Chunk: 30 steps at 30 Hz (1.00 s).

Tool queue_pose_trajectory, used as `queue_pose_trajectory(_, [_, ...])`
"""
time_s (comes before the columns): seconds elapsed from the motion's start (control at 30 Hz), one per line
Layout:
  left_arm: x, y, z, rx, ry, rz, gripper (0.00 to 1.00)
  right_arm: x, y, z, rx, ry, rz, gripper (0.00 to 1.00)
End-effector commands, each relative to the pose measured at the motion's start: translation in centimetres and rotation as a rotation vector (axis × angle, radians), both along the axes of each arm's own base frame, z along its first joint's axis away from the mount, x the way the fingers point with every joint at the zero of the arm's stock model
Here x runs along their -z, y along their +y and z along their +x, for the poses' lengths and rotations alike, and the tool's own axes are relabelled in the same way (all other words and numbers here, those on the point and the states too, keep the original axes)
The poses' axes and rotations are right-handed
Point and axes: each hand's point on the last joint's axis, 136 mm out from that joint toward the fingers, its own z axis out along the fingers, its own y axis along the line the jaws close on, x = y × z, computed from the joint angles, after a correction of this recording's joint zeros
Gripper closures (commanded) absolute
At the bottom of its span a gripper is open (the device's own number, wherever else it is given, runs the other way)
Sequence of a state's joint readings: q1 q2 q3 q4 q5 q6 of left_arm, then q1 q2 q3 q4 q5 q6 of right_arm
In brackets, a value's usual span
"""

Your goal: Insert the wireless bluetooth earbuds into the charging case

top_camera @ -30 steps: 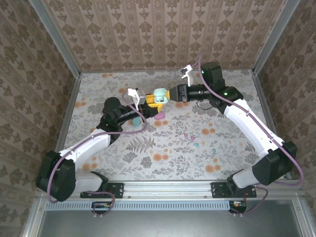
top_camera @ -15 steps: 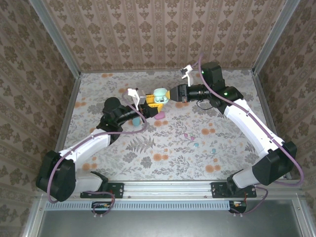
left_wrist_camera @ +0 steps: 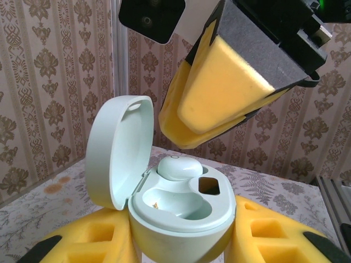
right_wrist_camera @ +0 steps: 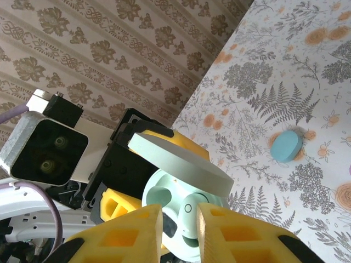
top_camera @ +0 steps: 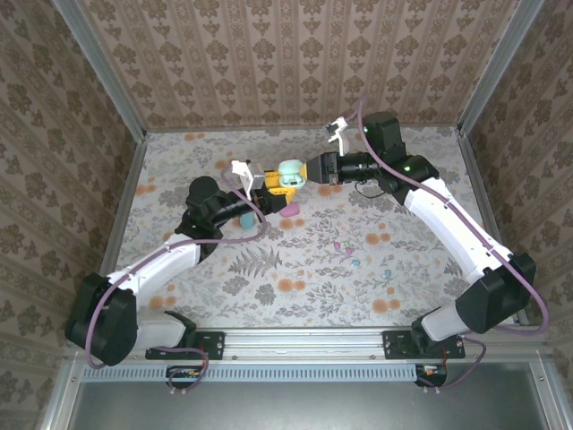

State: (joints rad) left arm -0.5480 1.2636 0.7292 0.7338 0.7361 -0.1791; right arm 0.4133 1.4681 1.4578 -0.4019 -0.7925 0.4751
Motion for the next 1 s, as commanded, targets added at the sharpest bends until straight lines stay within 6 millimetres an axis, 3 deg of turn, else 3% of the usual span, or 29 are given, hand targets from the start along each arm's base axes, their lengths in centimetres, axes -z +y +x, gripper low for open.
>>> queue_pose_trajectory(0.0, [-2.5,0.1,-0.1,-0.003,-0.072,-0.031,0.69,-0.6,0.0,-0.1,0.006,0.005,-0.003,0.74])
queue_pose_trajectory(0.23, [-2.4,0.5,0.4,-0.047,-0.08,-0.027,0.7,-1.6,-1.6,-0.4,0.063,-0.057,-0.007,0.66])
queue_pose_trajectory(0.3, [-2.4,0.6,0.3,-0.057,-0.087,-0.024,0.69,-2.4,-3.5,-0.7,0.123,-0.084,-0.01,0.65])
queue_pose_trajectory(0.4, [-2.4,0.7,0.2,-0.056,-0.085,-0.022,0.7,-1.0,-6.5,0.1,0.242,-0.062,-0.052,0.65])
queue_pose_trajectory(0.47, [-2.3,0.7,0.1,-0.059,-0.083,-0.022,0.69,1.7,-9.1,0.8,0.351,-0.019,-0.151,0.66])
queue_pose_trajectory(0.6, [-2.4,1.0,0.1,-0.075,-0.086,-0.026,0.69,9.5,-13.4,0.5,0.455,0.13,-0.452,0.67])
queue_pose_trajectory(0.8, [-2.5,1.2,0.1,-0.09,-0.092,-0.029,0.69,19.0,-13.6,-1.6,0.29,0.382,-0.708,0.68])
queue_pose_trajectory(0.97, [-2.7,1.5,0.0,-0.107,-0.097,-0.034,0.69,24.4,-13.8,-3.0,0.217,0.529,-0.861,0.65])
